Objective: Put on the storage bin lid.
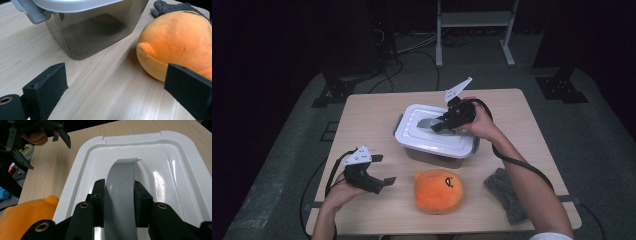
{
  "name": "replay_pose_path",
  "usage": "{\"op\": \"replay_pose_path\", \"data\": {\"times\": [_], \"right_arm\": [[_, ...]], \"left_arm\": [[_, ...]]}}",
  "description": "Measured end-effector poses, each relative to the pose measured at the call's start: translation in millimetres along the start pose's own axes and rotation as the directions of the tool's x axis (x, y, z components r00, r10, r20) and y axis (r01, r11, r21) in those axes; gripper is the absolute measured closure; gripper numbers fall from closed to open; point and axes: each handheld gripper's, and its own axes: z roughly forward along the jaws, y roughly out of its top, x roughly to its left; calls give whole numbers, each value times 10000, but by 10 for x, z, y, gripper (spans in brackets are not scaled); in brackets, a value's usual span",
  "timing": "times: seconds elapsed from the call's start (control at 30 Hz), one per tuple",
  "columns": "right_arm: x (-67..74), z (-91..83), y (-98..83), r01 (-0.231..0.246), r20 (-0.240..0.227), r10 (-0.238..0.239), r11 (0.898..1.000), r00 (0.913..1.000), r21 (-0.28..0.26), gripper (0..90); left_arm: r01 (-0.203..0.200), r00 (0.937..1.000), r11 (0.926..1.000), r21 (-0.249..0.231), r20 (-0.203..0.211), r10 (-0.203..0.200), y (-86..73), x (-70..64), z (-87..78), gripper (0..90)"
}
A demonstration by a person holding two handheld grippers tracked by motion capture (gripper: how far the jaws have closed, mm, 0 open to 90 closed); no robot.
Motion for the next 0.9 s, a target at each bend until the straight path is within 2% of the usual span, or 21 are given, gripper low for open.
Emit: {"op": "replay_pose_path", "data": {"times": [0.33,0.67,0.9], "right_arm": [[66,54,46,96,-87,-95,9999,9999,142,663],[113,40,49,-34,377,31,10000,9993,79,665],[137,-39,98,10,376,-5,9999,9993,-119,666]], "left_arm": [[23,10000,10000,11,46,-23,-85,-6,-9,40],[71,9999,10000,5,90,-71,-117,1,17,40],[158,9998,9998,-130,110,-156,-133,19,-5,40]]}}
